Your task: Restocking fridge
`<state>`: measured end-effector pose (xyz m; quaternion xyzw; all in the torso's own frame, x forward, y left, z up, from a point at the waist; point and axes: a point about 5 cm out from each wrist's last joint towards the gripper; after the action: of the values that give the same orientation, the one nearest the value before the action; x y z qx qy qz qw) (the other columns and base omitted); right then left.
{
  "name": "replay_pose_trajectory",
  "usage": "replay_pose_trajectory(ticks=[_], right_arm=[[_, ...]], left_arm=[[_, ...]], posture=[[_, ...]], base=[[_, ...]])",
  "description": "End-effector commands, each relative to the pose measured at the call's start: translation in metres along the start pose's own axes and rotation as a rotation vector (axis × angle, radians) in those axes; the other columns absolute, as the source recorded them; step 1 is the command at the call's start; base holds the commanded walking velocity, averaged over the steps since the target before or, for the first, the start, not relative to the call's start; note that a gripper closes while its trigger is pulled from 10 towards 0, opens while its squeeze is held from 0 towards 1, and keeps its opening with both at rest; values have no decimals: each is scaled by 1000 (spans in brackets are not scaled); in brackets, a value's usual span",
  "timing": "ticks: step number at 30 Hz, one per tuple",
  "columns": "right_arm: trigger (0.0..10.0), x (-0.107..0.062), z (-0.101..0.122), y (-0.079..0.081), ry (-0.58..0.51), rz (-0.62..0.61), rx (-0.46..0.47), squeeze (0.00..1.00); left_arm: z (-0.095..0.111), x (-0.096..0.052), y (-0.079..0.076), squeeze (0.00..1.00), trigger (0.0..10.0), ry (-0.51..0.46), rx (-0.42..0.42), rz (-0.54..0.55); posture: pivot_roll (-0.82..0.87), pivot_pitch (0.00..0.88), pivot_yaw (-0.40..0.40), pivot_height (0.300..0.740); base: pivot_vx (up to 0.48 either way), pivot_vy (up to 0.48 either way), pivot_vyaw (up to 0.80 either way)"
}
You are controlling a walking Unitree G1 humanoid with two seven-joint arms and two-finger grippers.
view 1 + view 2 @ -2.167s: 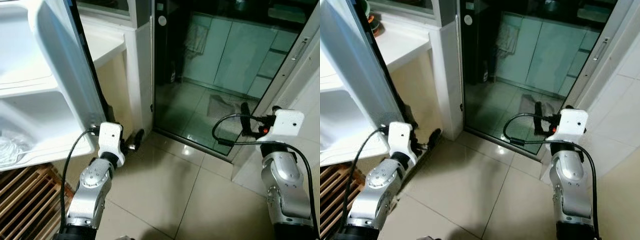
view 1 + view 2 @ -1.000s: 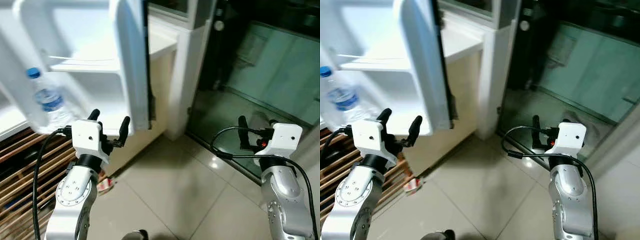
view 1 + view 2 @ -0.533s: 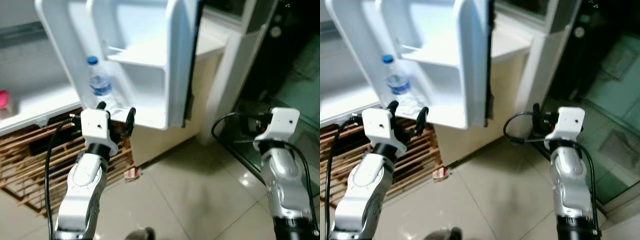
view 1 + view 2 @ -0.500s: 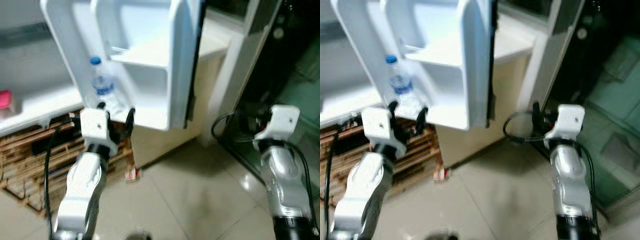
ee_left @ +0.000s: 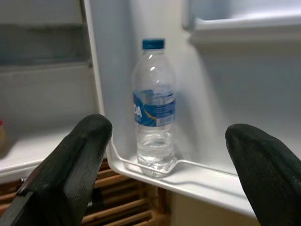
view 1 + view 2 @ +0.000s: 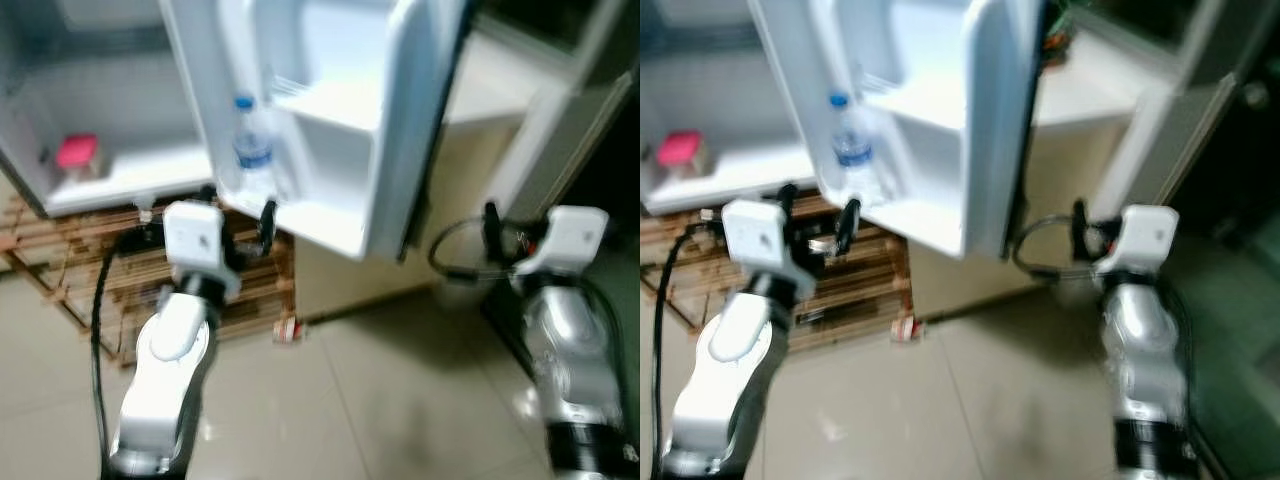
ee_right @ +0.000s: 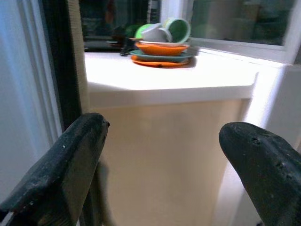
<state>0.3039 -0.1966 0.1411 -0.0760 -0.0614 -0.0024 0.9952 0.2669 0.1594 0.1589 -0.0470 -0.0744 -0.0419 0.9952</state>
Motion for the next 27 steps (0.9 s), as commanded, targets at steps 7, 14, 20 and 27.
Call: replay_pose_trajectory(ticks=[7,14,20,27], right_arm=[[10000,-7,-1,-9,-7,-27,-26,0],[10000,-11,-8,-17,33,-95,-29,0],[10000,-10,-10,-21,52,-107,-35,0],[10000,-9,-12,-22,64,-104,-39,0]], left_arm=[[1,4,-11,0,10000,-7,-37,-16],[-6,3,-11,0,10000,33,-19,-35],[-44,-16,31,0,10000,226,58,117],[-107,-58,84,0,10000,532,26,385]], posture=[[-100,0,10,740],[-98,0,9,740],[-96,0,10,740],[-91,0,9,740]], base=[[468,0,591],[0,0,168],[0,0,0],[0,0,0]])
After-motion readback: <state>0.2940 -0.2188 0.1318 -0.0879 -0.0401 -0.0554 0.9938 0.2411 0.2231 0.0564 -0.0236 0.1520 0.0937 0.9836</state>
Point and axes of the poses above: a point about 5 cm out from each wrist's last joint towards the gripper, its own x axis pointing out of the wrist towards the gripper, its own z axis along the axis of the wrist's last joint, y = z × x, and after that the axes turned 7 degrees about -x, right-handed
